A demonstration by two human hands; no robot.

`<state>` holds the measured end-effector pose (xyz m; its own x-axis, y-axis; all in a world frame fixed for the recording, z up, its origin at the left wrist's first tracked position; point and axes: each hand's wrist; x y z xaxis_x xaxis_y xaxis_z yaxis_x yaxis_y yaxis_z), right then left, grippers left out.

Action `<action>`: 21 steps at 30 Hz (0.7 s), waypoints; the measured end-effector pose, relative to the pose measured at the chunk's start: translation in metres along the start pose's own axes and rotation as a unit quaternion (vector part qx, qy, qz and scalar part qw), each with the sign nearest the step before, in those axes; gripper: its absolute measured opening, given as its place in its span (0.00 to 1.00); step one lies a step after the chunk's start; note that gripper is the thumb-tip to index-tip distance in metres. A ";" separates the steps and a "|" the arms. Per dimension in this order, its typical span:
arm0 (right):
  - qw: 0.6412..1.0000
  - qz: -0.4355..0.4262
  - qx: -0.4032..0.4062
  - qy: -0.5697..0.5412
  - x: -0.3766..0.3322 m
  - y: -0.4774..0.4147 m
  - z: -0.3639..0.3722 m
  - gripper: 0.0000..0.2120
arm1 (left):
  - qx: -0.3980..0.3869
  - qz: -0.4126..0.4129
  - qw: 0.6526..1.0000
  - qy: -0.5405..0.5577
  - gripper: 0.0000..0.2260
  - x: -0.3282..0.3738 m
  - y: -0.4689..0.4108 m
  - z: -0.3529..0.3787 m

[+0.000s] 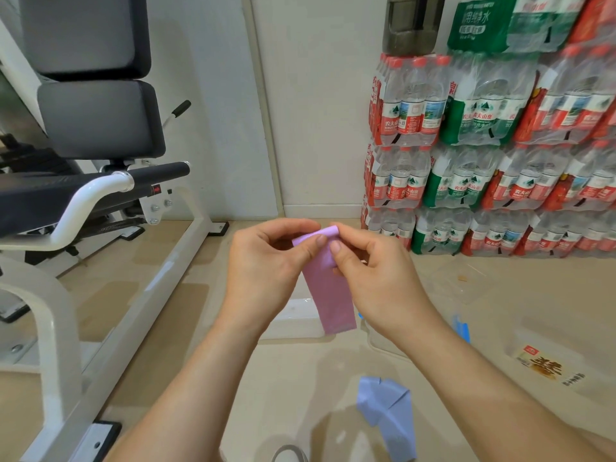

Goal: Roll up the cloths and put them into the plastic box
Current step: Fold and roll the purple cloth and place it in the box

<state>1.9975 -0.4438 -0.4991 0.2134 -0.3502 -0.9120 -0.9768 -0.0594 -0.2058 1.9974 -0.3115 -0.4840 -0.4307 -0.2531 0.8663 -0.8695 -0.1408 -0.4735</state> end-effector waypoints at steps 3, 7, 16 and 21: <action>1.000 -0.010 0.013 0.024 0.000 0.000 -0.005 0.13 | -0.008 0.009 1.000 -0.013 0.09 0.002 0.001 0.001; 0.998 0.003 0.039 -0.048 -0.003 0.001 -0.006 0.17 | -0.017 0.012 1.000 -0.009 0.11 0.003 0.000 0.002; 0.993 0.035 0.038 -0.105 -0.005 -0.001 -0.009 0.13 | -0.042 -0.035 0.997 0.059 0.03 0.003 0.001 0.002; 0.993 0.034 0.004 -0.112 -0.009 0.000 -0.013 0.14 | -0.019 -0.069 0.994 0.085 0.02 0.004 0.000 0.002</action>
<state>1.9958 -0.4523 -0.4862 0.1461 -0.1373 -0.9797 -0.9891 -0.0353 -0.1426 1.9957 -0.3144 -0.4811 -0.3379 -0.0684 0.9387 -0.9304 -0.1261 -0.3441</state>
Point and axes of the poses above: each hand's wrist, its own y-axis away from the middle knuckle, its own z-axis out of the palm, x = y × z, and after that the axes turned 10 degrees about z, right-handed
